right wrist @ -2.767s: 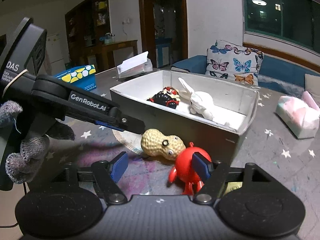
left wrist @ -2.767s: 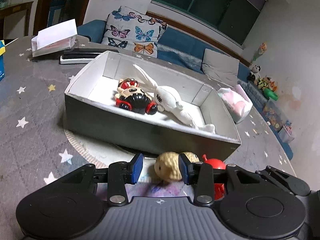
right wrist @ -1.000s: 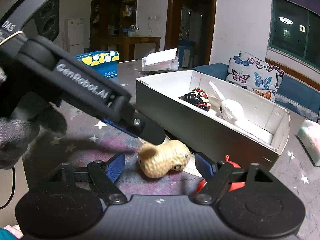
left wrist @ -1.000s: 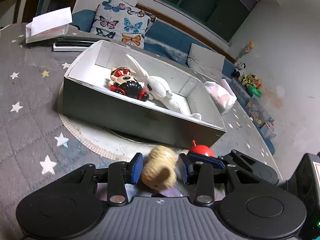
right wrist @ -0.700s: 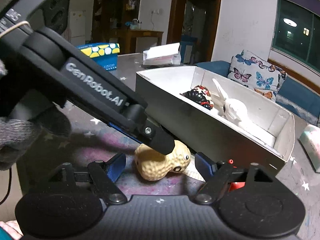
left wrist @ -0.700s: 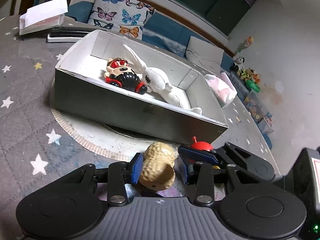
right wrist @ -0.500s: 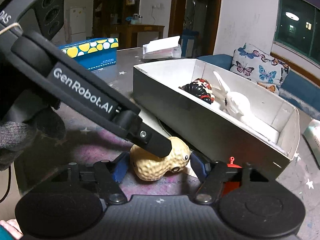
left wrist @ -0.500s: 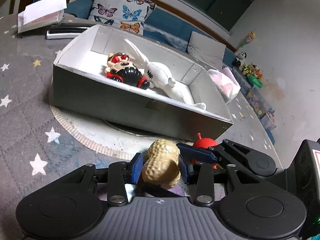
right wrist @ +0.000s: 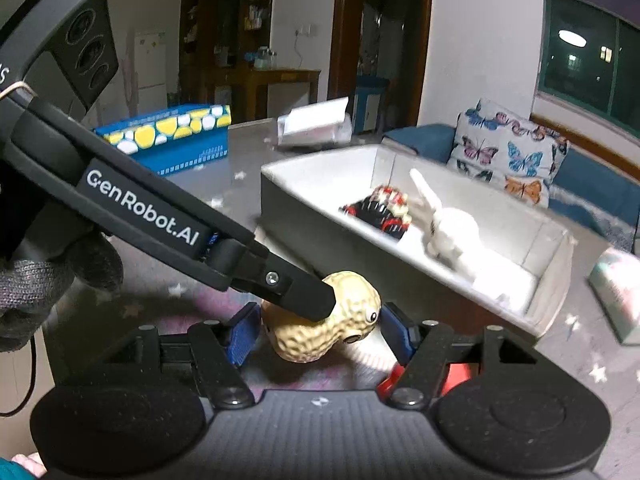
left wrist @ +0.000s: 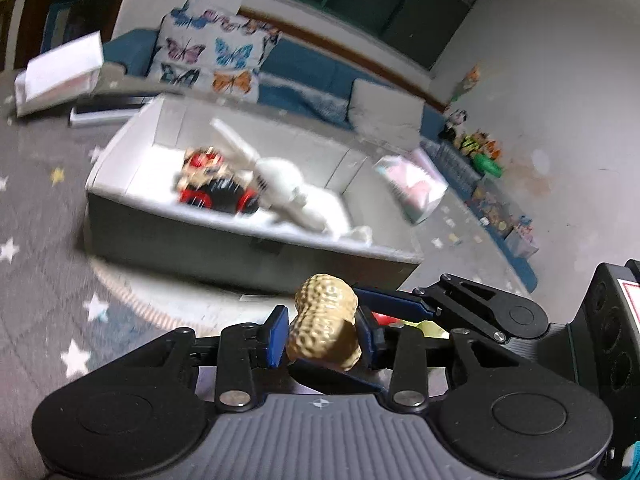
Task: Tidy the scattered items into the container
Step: 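Lift the peanut toy into the box and release it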
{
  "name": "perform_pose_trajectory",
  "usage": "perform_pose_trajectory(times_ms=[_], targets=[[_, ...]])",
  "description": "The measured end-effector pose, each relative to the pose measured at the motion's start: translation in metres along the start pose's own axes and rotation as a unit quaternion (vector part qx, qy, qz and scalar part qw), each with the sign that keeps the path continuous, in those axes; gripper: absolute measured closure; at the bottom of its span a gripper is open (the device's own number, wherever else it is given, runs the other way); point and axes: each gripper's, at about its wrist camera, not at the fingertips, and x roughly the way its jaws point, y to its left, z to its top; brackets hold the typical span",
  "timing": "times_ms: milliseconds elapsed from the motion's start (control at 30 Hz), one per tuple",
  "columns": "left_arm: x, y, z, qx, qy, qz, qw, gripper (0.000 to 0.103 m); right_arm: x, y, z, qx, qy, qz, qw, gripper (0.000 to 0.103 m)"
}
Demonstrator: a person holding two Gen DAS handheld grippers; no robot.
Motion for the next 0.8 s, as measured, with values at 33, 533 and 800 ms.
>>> perform_pose_trajectory(times_ms=[33,533,800], targets=[[-0.002,-0.003,0.004,0.003,-0.006,-0.003,1.0000,0.063,-0.004,-0.002,0.004,-0.003,-0.007,-0.004,1.000,0.036],[0.062,-0.025,0.080,0.051,-0.015,-0.031,0.9981,0.070,0.010,-0.073,0.045,0.030,-0.001,-0.072,0.997,0.036],[0.106,-0.009,0.089,0.031,0.037,-0.050,0.9976,0.073,0.039,-0.106,0.037,0.061,0.047,-0.063,0.995,0.036]])
